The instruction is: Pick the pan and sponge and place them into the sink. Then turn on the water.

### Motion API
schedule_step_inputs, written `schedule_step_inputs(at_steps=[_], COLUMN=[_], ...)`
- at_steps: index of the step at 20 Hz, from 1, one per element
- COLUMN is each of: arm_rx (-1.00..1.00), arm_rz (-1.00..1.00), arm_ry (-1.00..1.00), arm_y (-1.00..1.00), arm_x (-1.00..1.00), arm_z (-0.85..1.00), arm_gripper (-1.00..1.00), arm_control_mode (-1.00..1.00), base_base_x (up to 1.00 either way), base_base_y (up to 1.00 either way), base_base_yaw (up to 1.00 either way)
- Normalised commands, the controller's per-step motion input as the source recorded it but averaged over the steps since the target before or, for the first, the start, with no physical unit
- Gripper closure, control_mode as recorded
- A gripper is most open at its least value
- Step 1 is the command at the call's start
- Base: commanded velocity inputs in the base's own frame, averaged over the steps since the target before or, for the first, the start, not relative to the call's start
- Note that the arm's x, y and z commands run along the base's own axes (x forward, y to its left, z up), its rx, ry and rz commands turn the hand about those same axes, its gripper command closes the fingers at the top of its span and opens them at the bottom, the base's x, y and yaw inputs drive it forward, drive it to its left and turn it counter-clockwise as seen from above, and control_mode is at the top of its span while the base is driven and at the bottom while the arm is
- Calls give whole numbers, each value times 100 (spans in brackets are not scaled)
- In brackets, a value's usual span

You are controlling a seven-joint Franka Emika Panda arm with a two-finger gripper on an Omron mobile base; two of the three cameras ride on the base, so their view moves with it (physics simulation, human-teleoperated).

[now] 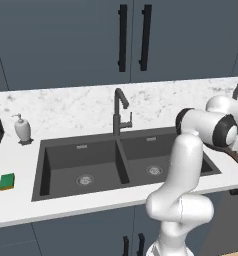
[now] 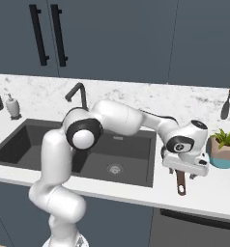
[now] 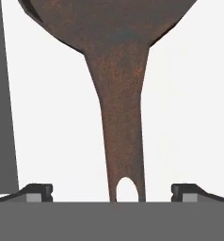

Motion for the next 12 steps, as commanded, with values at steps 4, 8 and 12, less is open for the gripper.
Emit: schedule_step_inputs(at_steps=[4,8,12], arm_rx=[0,0,0], arm_rz=[0,0,0], arm_ry=[0,0,0], arm_y=[0,0,0], arm_x=[0,0,0], arm_z=[-34,-41,-30], arm_gripper=[-100,-100,-100], arm_control_mode=[-100,-100,-100], base_base_x=[0,0,0], base_base_y=[0,0,0], base_base_yaw=[0,0,0])
